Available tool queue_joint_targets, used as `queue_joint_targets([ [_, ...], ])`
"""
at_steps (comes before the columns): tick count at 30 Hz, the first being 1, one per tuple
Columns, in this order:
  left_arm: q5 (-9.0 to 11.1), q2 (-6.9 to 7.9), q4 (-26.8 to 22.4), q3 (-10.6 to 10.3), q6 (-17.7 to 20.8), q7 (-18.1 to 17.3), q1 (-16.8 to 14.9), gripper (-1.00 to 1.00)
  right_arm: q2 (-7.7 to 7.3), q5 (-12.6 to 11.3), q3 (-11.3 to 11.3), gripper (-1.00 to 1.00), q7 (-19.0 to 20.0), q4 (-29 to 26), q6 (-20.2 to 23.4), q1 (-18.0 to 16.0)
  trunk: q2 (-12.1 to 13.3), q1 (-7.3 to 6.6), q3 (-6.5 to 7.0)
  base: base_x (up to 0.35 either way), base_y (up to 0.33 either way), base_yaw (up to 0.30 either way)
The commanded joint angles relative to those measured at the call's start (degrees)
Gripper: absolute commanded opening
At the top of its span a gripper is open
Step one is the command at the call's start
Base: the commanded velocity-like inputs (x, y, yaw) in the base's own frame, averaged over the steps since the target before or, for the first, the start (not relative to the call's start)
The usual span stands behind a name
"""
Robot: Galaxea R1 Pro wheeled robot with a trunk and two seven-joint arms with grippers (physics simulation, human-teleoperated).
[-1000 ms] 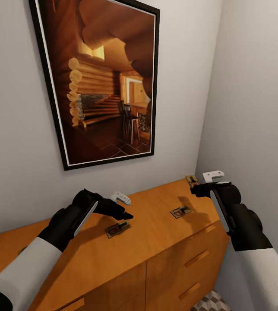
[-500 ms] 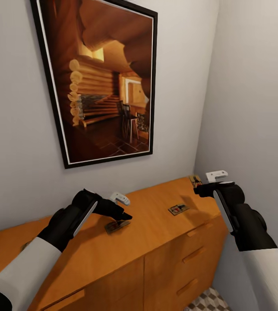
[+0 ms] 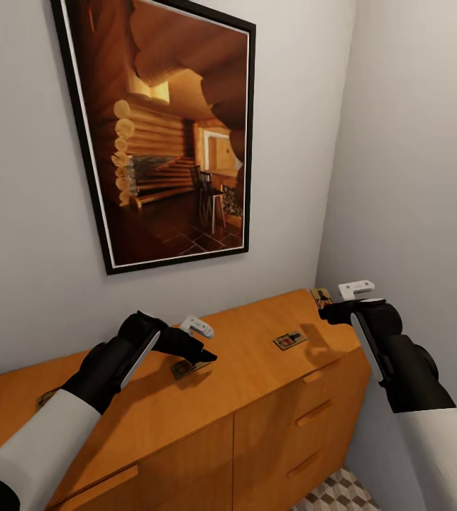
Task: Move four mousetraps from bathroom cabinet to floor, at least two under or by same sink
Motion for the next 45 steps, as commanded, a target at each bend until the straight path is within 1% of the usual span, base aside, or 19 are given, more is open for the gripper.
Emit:
queue_joint_targets([
  [1,0.19,0.06,0.01,-0.08,0.27,0.03,-0.06,1.00,-0.05,0.18,0.13,-1.00,-0.04,-0.02,0.26,-0.05,-0.04,0.00,-0.07,-0.003,-0.002,0.000],
  [6,0.24,0.51,0.36,0.04,0.11,0.03,-0.06,1.00,-0.05,0.18,0.13,-1.00,-0.04,0.10,0.26,-0.05,-0.04,0.00,-0.07,-0.001,-0.001,0.000],
  [10,0.29,1.77,0.53,0.19,0.04,0.16,-0.06,1.00,-0.05,0.18,0.13,-1.00,-0.04,0.22,0.26,-0.05,-0.04,0.00,-0.07,0.000,0.000,0.000],
  [11,0.39,2.33,0.59,0.24,0.03,0.19,-0.06,1.00,-0.05,0.18,0.13,-1.00,-0.04,0.27,0.26,-0.05,-0.04,0.00,-0.07,0.000,0.000,0.000],
  [16,0.68,3.25,1.29,0.24,0.02,0.26,-0.06,1.00,-0.05,0.18,0.13,-1.00,-0.04,0.33,0.26,-0.05,-0.04,0.00,-0.07,0.000,0.000,0.000],
  [21,0.70,3.37,2.09,0.26,0.04,0.12,-0.06,1.00,-0.05,0.18,0.13,-1.00,0.02,0.34,0.26,-0.05,-0.04,0.00,-0.07,0.000,0.000,0.000],
  [29,0.64,3.18,1.80,0.32,0.07,0.12,-0.06,1.00,-0.05,0.18,0.13,-1.00,-0.03,0.35,0.26,-0.05,-0.04,0.00,-0.07,-0.009,0.000,0.000],
  [38,0.49,3.02,1.37,0.33,0.10,0.20,-0.06,1.00,-0.05,0.18,0.13,-1.00,-0.04,0.38,0.26,-0.05,-0.04,0.00,-0.07,-0.189,0.000,0.000],
  [45,0.45,3.07,1.15,0.33,0.02,0.20,-0.06,1.00,-0.05,0.18,0.13,-1.00,-0.04,0.52,0.26,-0.05,-0.04,0.00,-0.07,-0.053,0.000,0.000],
])
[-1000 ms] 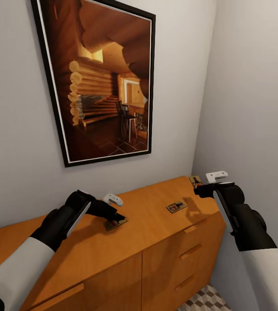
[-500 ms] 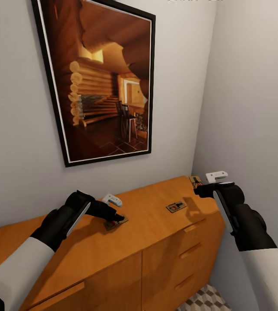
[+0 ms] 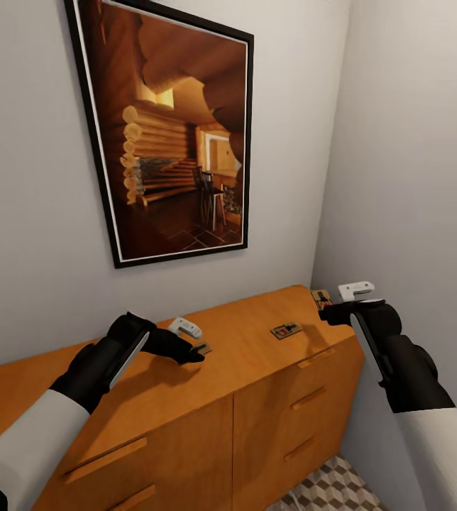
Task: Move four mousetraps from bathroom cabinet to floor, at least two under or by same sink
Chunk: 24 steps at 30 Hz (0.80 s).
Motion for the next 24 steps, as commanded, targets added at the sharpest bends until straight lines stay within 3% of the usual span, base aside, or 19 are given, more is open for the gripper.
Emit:
queue_joint_targets([
  [1,0.20,0.05,-0.04,-0.11,0.31,0.06,-0.06,1.00,-0.05,0.17,0.13,-1.00,-0.04,-0.03,0.26,-0.05,-0.04,0.00,-0.07,-0.014,0.000,0.000],
  [15,0.10,0.06,0.10,-0.05,0.30,0.23,-0.06,1.00,-0.05,0.09,0.13,-1.00,0.13,0.05,0.26,-0.05,-0.04,0.00,-0.07,0.001,0.003,0.000],
  [24,0.17,0.06,0.13,-0.10,0.30,0.22,-0.06,1.00,-0.05,0.09,0.13,-1.00,0.13,0.05,0.26,-0.05,-0.04,0.00,-0.07,0.099,0.087,0.000],
])
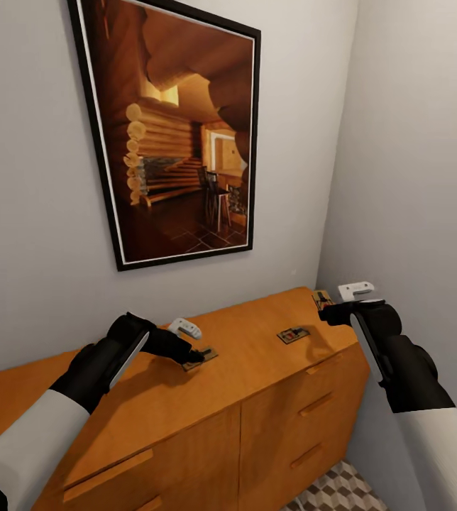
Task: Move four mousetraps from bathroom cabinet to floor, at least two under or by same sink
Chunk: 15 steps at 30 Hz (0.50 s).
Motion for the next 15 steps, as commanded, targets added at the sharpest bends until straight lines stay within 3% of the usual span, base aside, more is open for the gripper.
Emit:
queue_joint_targets([
  [1,0.21,0.05,-0.06,-0.11,0.31,0.04,-0.06,1.00,-0.05,0.17,0.13,-1.00,-0.02,-0.05,0.27,-0.06,-0.04,0.01,-0.07,0.029,0.025,0.000],
  [15,0.15,0.03,-0.02,-0.11,0.30,0.11,-0.06,1.00,-0.05,0.17,0.13,-1.00,-0.02,-0.05,0.27,-0.06,-0.04,0.01,-0.07,0.007,0.006,0.000],
])
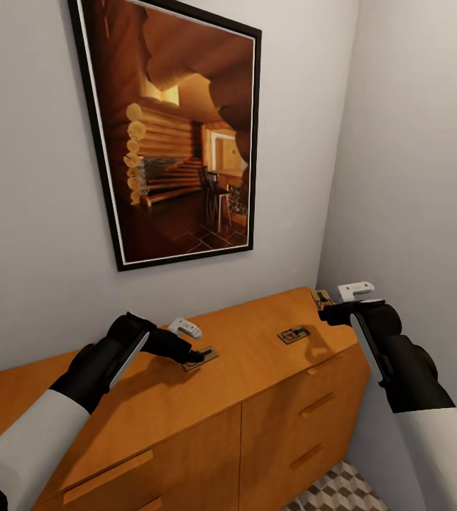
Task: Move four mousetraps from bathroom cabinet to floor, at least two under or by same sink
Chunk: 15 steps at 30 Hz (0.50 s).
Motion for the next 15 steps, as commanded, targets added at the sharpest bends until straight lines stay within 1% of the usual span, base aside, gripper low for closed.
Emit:
queue_joint_targets([
  [1,0.20,0.05,-0.02,-0.10,0.31,0.04,-0.06,1.00,-0.05,0.17,0.13,-1.00,-0.02,-0.05,0.26,-0.05,-0.04,0.00,-0.07,0.000,0.000,0.000],
  [15,-0.01,0.08,0.40,-0.31,0.31,-0.11,-0.06,1.00,-0.05,0.17,0.13,-1.00,-0.02,0.04,0.26,-0.05,-0.04,0.00,-0.07,0.000,0.000,0.000],
])
